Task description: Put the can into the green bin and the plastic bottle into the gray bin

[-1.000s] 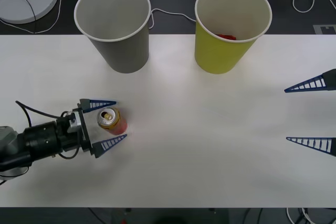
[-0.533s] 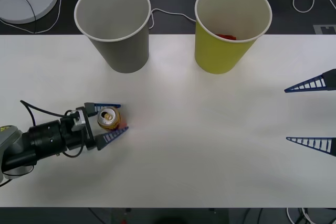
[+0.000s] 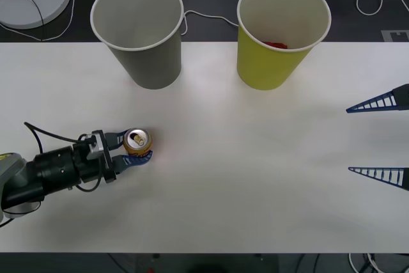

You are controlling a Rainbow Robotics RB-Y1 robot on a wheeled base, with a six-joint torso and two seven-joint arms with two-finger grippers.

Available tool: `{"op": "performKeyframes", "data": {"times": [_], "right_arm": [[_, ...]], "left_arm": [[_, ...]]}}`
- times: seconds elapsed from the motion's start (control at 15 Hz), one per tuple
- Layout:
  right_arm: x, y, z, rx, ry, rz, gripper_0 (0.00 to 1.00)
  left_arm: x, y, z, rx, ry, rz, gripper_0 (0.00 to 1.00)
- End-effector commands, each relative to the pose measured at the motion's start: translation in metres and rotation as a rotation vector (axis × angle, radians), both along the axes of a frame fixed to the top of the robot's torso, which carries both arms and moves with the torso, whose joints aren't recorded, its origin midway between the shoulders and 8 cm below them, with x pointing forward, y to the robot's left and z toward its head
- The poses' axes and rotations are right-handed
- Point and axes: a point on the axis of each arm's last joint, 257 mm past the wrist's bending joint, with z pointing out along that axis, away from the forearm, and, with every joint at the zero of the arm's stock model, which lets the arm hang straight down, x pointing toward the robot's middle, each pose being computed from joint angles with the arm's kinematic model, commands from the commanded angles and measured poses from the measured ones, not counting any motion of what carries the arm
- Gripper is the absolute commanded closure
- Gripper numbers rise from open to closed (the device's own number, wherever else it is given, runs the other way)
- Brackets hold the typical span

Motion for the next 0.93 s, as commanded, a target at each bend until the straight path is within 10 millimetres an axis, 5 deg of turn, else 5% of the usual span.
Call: {"op": "performKeyframes", "data": {"times": [0.07, 0.33, 0.93], "right_arm": [[0.0, 0.0, 0.0, 0.0, 0.0, 0.0, 0.0], [0.0, 0.0, 0.0, 0.0, 0.0, 0.0, 0.0], [0.0, 0.0, 0.0, 0.0, 0.0, 0.0, 0.0]], "left_arm": [[0.001, 0.007, 0.002, 0.014, 0.0, 0.001, 1.0], [-0.002, 0.027, 0.017, 0.081, 0.072, -0.033, 1.0], [-0.001, 0.089, 0.085, 0.321, 0.171, -0.034, 1.0]]}}
